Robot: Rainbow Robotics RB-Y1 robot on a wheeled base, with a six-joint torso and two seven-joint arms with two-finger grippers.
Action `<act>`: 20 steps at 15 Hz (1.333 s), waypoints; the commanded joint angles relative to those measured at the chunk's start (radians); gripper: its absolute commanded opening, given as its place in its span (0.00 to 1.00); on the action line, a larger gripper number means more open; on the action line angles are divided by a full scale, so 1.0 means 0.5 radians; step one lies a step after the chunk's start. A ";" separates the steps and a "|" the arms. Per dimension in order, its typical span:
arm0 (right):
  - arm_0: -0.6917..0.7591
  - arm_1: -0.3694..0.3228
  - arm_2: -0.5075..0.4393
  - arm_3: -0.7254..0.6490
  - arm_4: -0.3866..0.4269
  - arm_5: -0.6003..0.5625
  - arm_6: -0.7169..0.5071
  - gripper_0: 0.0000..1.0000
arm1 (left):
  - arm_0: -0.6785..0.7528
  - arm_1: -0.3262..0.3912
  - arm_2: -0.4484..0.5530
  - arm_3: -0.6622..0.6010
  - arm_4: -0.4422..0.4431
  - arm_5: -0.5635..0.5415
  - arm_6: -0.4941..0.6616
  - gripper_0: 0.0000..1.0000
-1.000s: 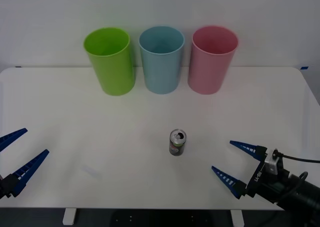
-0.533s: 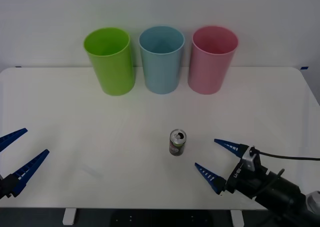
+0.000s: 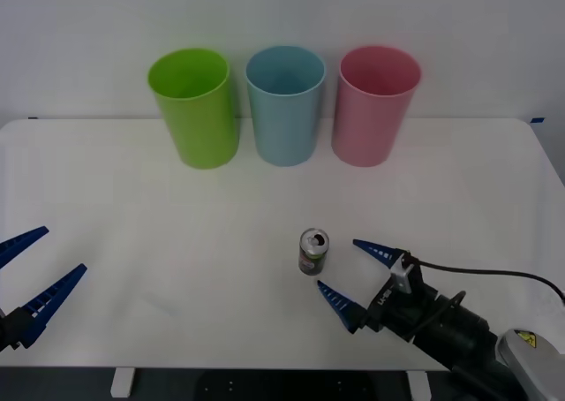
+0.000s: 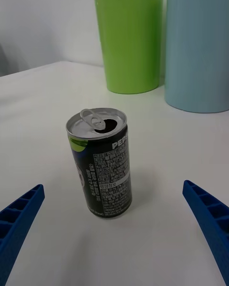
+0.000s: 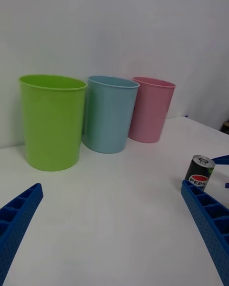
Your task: Grasp the object on the table and drop it into the matching bin: aluminum can to the light blue bin, PET bottle to the pink bin.
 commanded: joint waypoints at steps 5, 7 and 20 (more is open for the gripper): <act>-0.067 0.020 0.215 0.000 0.018 0.302 -0.004 1.00 | 0.000 0.000 0.000 0.000 0.000 0.000 0.000 1.00; -0.100 0.020 0.274 0.000 0.018 0.394 -0.010 1.00 | 0.000 0.000 0.000 0.000 0.000 0.000 0.000 1.00; -0.217 0.020 0.510 0.000 0.018 0.759 -0.062 1.00 | 0.000 0.000 0.000 0.000 0.000 0.000 0.000 1.00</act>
